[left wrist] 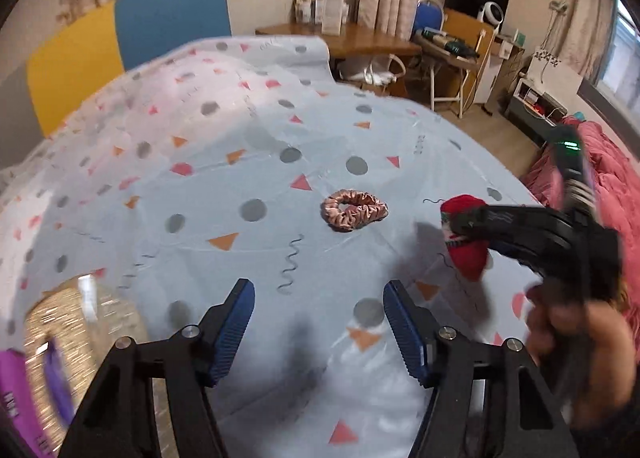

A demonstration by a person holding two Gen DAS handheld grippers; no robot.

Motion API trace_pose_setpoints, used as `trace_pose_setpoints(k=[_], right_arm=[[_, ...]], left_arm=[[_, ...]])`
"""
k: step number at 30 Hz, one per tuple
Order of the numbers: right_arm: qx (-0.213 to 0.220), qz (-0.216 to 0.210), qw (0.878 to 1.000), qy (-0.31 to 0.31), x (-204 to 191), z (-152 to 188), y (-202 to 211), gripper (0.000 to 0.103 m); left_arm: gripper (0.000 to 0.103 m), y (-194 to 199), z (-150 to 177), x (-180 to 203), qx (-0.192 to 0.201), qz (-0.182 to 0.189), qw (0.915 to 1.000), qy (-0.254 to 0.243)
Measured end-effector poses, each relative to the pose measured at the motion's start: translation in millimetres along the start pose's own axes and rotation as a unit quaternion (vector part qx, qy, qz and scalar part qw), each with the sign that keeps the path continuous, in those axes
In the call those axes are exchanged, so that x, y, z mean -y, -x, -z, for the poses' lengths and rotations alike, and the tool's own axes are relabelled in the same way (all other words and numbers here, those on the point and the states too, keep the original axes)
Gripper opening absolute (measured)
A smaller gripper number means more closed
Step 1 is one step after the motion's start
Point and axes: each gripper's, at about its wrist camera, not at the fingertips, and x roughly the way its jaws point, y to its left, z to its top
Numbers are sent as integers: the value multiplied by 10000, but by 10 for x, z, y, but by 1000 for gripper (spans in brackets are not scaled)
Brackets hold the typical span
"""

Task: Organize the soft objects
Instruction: 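Grasp the pink satin scrunchie with the left tool while the right tool holds the sock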

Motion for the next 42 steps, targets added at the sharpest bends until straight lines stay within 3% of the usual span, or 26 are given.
trace_pose_setpoints(k=[8, 10, 12, 20, 21, 24, 26, 27, 31, 38, 42], right_arm=[[-16, -234, 9996, -180, 49, -17, 19, 25], [-17, -289, 9993, -221, 58, -23, 19, 25], [-41, -343, 9991, -234, 60, -26, 13, 25], [12, -506, 9984, -253, 54, -25, 51, 26], [15, -511, 9984, -255, 55, -27, 51, 26], [8, -493, 9986, -205, 41, -28, 43, 26], [5, -459, 9988, -160, 29, -30, 36, 26], [7, -455, 9989, -144, 25, -28, 36, 26], [-18, -430, 9990, -81, 5, -29, 22, 26], [-258, -399, 9980, 422, -176, 40, -72, 26], [-607, -472, 9937, 811, -317, 119, -188, 26]], left_arm=[[74, -740, -313, 105, -371, 309, 9983, 331], [81, -852, -385, 166, -338, 338, 9984, 290], [91, -945, -458, 226, -296, 248, 9990, 229], [92, -1352, -652, 374, -325, -105, 9993, -122], [91, -1405, -648, 375, -367, -196, 9990, -170], [53, -1520, -595, 323, -559, 56, 9983, -135], [26, -1444, -558, 282, -452, 263, 9986, -100], [19, -1418, -538, 265, -480, 365, 9982, -61], [16, -1174, -349, 136, -414, 557, 9972, 289], [15, -686, 232, 85, -344, 487, 9977, 335], [15, -425, 627, 90, -281, 380, 9988, 123]])
